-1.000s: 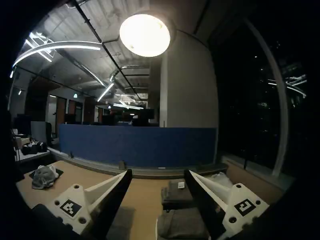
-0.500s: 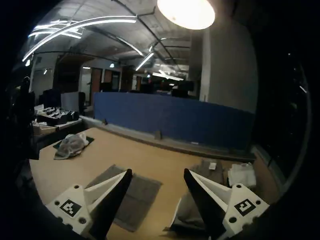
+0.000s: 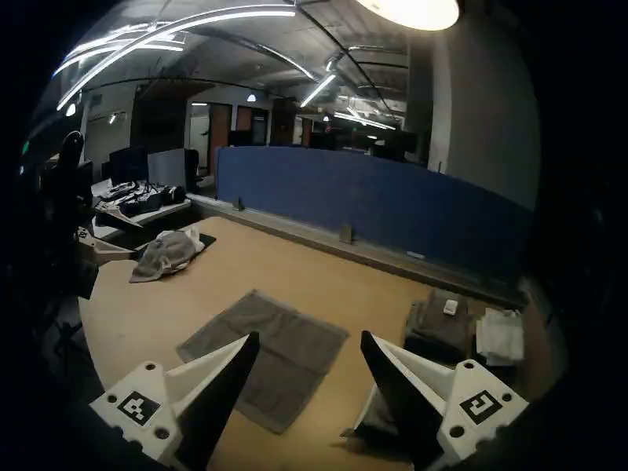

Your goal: Fold towel

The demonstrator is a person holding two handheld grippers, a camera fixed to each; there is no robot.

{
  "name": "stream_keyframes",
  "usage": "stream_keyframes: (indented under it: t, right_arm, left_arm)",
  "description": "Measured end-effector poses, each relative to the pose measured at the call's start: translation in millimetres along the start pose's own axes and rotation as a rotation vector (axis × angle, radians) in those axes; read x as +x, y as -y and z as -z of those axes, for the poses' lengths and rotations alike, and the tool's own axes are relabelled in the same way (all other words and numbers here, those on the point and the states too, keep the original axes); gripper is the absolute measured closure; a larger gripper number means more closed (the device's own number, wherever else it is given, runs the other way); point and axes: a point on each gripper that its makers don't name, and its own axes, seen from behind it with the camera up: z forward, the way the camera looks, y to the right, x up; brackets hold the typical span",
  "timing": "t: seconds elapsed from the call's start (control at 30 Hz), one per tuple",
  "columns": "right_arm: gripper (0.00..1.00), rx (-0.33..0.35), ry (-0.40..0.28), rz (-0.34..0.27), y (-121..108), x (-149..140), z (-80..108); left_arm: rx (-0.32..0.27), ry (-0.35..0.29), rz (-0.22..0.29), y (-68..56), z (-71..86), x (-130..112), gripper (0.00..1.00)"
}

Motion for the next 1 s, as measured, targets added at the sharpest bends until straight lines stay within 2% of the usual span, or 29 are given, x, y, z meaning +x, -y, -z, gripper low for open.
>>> stream_keyframes:
  t: [0.3, 0.47, 0.77, 1.0]
  right_arm:
    - [0.0, -0.002, 0.019, 0.008, 5.7, -27.2, -15.3]
    - [0.0, 0.016, 0.049, 0.001, 13.7, -58.2, -28.7]
    - [0.0, 0.044, 0.126, 0.011, 28.1, -120.6, -54.4]
    - [0.0, 0.068, 0.184, 0.011, 38.6, -159.8, -70.1]
  left_arm:
    - [-0.018, 0.055, -0.025, -5.4, -17.6, -37.0, 0.04]
    - [-0.031, 0.093, -0.047, -11.0, -32.6, -66.6, 0.04]
    - [-0.087, 0.167, -0.072, -29.2, -59.3, -122.0, 0.04]
    - [-0.126, 0.244, -0.072, -42.4, -76.5, -163.2, 0.04]
